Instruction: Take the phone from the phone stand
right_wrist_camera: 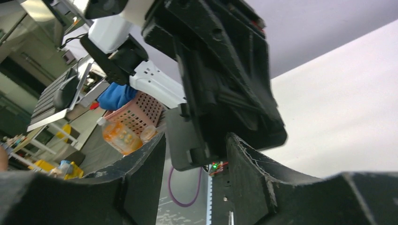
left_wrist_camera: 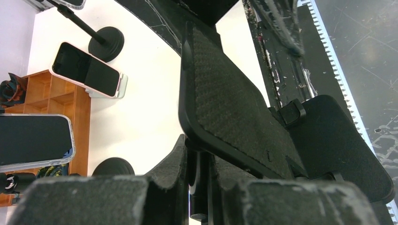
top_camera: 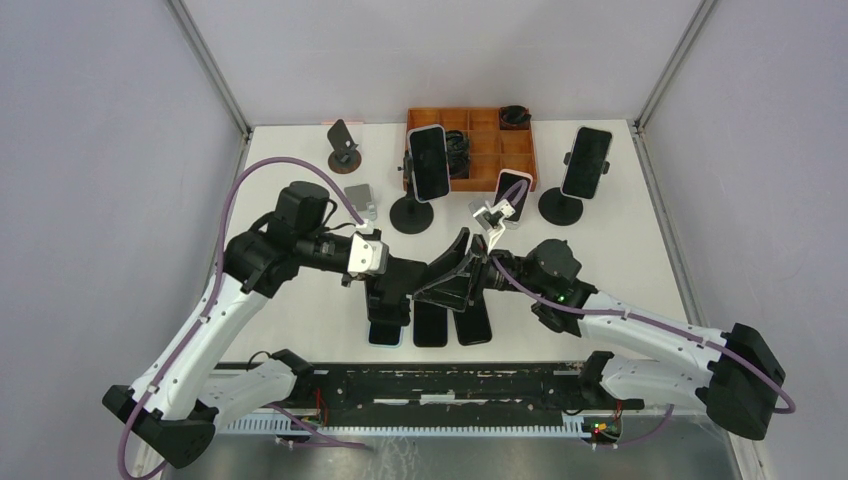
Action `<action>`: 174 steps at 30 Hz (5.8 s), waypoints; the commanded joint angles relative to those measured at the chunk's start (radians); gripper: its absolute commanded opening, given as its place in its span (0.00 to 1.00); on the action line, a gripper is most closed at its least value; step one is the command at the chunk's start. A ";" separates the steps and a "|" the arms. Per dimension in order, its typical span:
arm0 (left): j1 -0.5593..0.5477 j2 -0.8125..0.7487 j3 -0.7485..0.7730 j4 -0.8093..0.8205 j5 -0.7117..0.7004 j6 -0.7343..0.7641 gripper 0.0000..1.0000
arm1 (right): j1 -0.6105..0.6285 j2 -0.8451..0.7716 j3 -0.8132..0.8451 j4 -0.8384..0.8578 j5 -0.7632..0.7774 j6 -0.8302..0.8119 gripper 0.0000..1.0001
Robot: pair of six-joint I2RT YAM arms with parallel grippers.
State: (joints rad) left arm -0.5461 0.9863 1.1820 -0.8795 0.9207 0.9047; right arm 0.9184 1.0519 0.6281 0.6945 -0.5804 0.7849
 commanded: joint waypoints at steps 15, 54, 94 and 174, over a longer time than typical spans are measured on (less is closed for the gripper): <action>-0.005 -0.029 0.033 0.030 -0.015 0.086 0.02 | 0.046 0.063 0.041 0.285 -0.064 0.183 0.00; -0.005 0.155 0.120 -0.242 -0.023 -0.085 0.78 | 0.060 0.032 0.232 -0.568 0.164 -0.585 0.00; 0.585 0.659 0.295 -0.425 -0.245 0.374 0.02 | -0.351 -0.202 -0.007 -0.745 0.263 -0.376 0.92; 0.591 0.298 0.376 -0.159 -0.096 -0.353 0.99 | -0.668 0.717 0.047 0.093 0.356 -0.439 0.61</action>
State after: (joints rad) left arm 0.0444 1.2884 1.5745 -0.9829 0.7712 0.5179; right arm 0.2432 1.7660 0.6716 0.7692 -0.3336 0.3454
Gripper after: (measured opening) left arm 0.997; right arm 0.628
